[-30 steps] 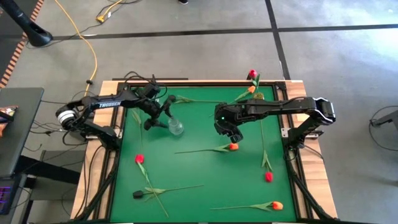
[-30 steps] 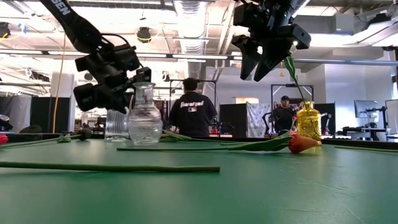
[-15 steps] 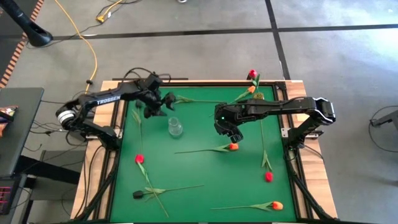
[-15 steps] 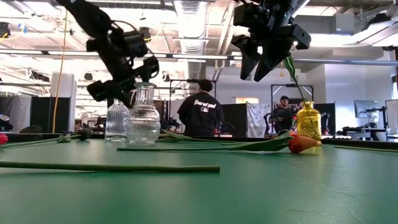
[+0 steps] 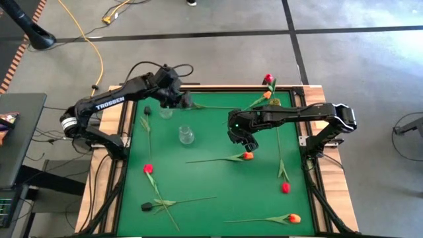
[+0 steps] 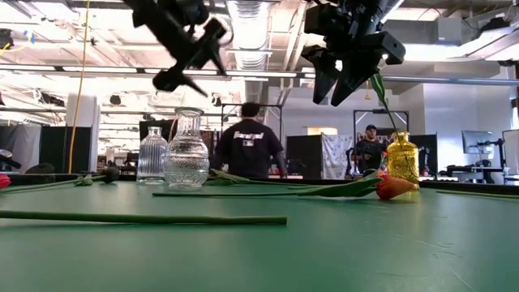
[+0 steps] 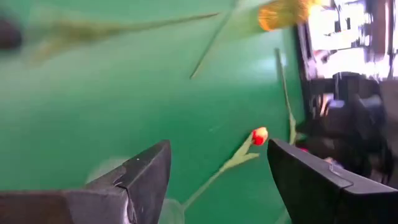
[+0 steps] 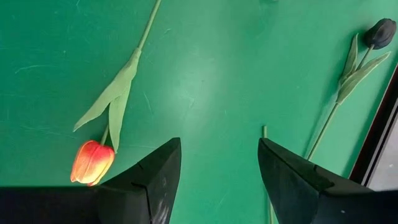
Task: Sort flowers into vase by color
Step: Move the bottom transparent vase to the middle left of the table
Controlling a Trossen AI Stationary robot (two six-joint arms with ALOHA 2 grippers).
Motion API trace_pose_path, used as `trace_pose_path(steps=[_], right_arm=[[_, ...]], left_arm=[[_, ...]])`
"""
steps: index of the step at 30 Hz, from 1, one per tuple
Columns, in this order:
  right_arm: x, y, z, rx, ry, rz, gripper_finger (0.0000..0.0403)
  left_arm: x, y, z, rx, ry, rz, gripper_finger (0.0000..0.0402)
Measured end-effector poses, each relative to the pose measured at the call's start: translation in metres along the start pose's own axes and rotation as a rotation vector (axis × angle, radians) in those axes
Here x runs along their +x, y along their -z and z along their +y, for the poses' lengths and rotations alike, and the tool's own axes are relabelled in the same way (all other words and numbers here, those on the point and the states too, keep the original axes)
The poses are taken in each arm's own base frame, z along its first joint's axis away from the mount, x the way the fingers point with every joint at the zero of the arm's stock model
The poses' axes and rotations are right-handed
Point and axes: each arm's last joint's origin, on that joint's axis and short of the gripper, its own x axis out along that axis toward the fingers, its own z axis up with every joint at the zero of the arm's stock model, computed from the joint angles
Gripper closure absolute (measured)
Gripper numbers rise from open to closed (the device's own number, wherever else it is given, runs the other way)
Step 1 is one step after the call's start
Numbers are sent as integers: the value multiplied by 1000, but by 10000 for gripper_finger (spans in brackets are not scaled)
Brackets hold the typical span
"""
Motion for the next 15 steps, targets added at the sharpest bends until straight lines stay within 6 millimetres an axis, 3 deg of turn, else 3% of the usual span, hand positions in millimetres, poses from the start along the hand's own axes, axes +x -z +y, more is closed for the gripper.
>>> trace_pose_path(steps=[6, 15], right_arm=[[0, -1, 2, 70, -4, 0, 163], [0, -1, 4, 294, -15, 10, 163]], left_arm=[[-4, 26, -29, 443, -86, 50, 147], [9, 70, -48, 1081, -96, 186, 147]])
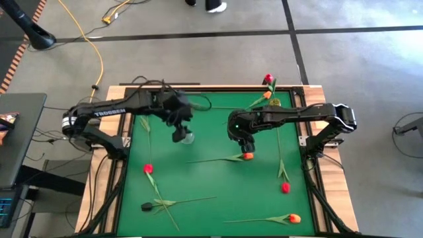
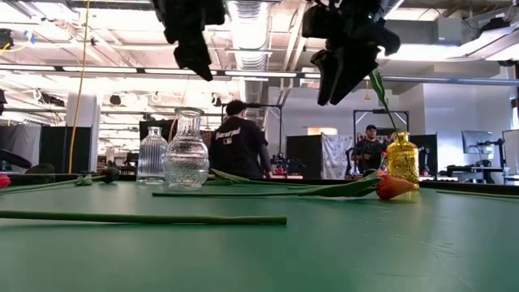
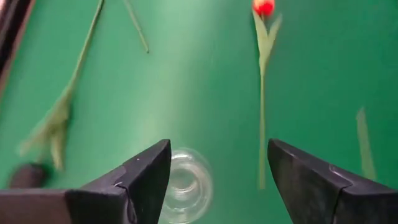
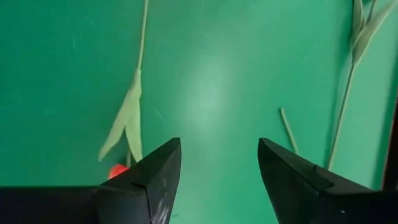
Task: Sort flowers into vase by color
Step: Move the bottom transparent vase to the middle left of the table
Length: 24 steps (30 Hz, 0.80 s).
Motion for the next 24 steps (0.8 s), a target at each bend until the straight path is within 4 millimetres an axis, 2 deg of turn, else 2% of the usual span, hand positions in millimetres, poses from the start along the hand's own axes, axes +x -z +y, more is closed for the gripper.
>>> trace_pose_path(steps=[3, 6, 14, 20, 24], right_arm=[[0, -1, 4, 48, -7, -2, 163], [-1, -3, 9, 64, -14, -6, 163], [-2, -6, 18, 79, -23, -20, 163], [-2, -7, 17, 83, -19, -32, 163], [-2, -7, 17, 82, -19, -31, 163]], left_arm=[[5, 4, -6, 152, -51, 33, 147], [10, 8, -8, 229, -59, 57, 145], [13, 11, -3, 237, -31, 67, 105], [40, 12, 3, 217, -6, 154, 70], [60, 13, 6, 210, -7, 219, 64]])
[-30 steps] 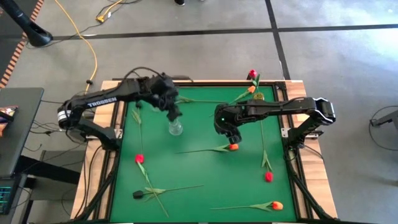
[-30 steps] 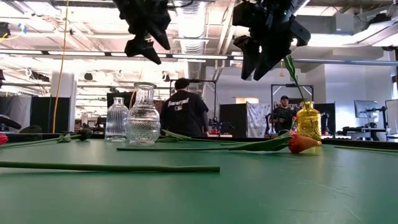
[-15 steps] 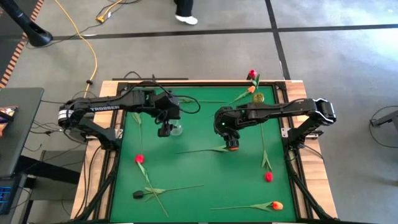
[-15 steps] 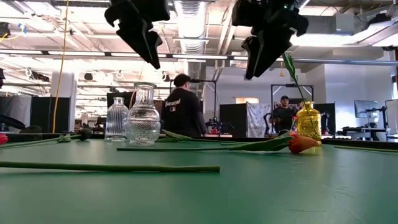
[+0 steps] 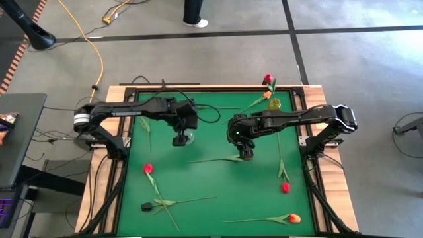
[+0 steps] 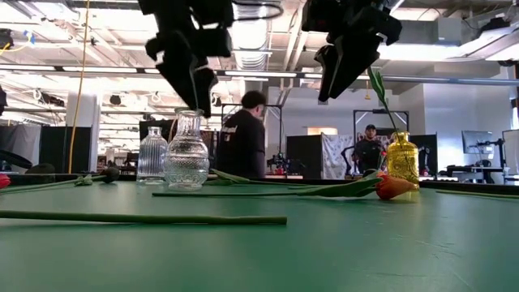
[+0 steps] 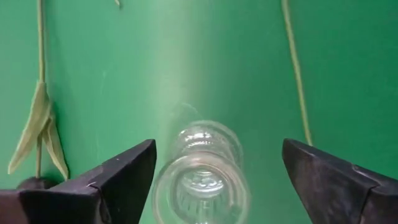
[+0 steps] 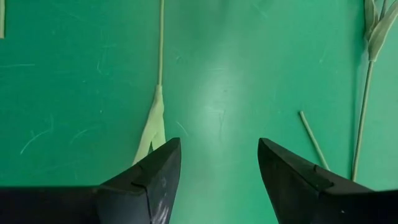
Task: Sort flowers into vase by color
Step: Move the bottom transparent vase to the middle left of the table
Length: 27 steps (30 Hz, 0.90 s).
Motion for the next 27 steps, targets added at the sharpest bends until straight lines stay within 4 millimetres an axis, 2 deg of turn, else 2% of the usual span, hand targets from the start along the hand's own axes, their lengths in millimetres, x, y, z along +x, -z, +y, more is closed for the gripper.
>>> trace_pose_path(steps=[6, 17, 27], right_arm=[[0, 0, 0, 0, 0, 1, 163], [0, 0, 0, -24, 0, 0, 163], [0, 0, 0, -22, 0, -1, 163]], left_arm=[[10, 6, 0, -16, 13, 108, 63], [9, 6, 2, -47, -22, 102, 69], [9, 6, 2, -51, -30, 105, 159]])
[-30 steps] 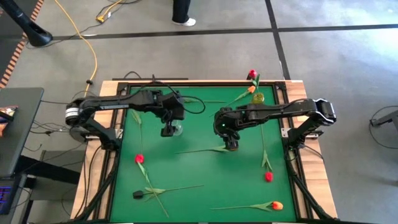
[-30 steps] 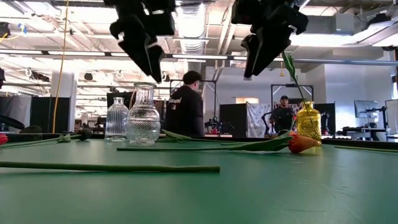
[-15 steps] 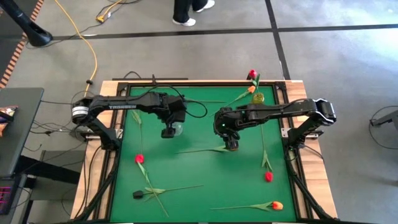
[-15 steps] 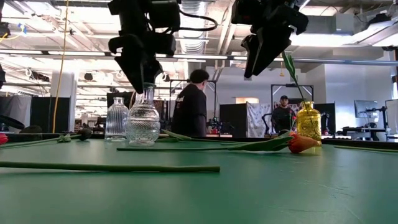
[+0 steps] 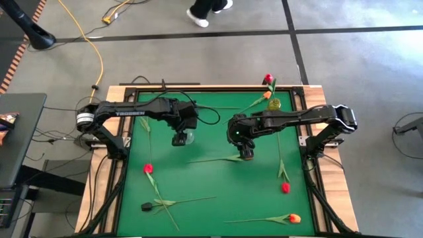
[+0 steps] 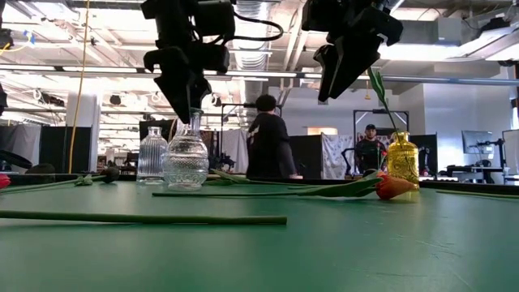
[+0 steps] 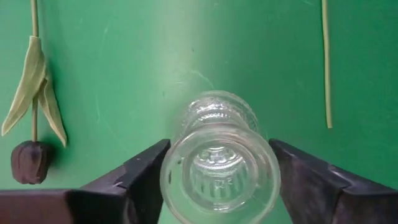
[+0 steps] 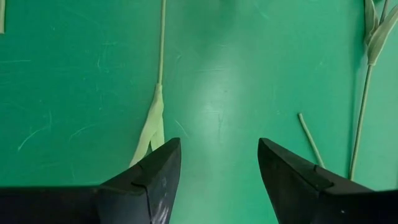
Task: Sort flowers into vase by color
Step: Move the bottom transparent vase to the middle left of the table
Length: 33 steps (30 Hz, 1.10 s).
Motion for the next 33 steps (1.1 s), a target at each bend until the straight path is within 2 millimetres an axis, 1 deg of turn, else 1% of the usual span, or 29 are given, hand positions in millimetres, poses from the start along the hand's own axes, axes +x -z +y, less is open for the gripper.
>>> trace_pose_path(steps=[4, 10, 14, 16, 18, 22, 24, 28, 30, 33], right_arm=[[0, 0, 0, 2, 0, 0, 163], [0, 0, 0, 2, 0, -1, 163], [0, 0, 0, 3, 0, -1, 163], [0, 0, 0, 3, 1, -3, 163], [0, -1, 0, 6, 1, -6, 163], [0, -2, 0, 47, 3, -19, 163], [0, -3, 0, 59, 4, -32, 163], [-1, -8, 1, 59, 8, -75, 163], [-1, -10, 1, 60, 11, -96, 163], [-1, -12, 2, 60, 13, -122, 163]], left_arm=[[-6, -2, 0, -1, 2, 7, 191], [-24, -7, 2, -34, 3, 7, 190], [-36, -3, -4, -59, 57, 82, 178], [-42, 4, -10, -64, 101, 126, 180], [-48, 10, -18, -67, 131, 123, 187], [-64, 31, -34, -86, 107, 65, 191], [-69, 44, -40, -108, 69, 45, 185], [-69, 64, -53, -164, 70, 12, 168], [-64, 75, -60, -176, 81, 33, 168], [-57, 85, -70, -185, 95, 22, 178]])
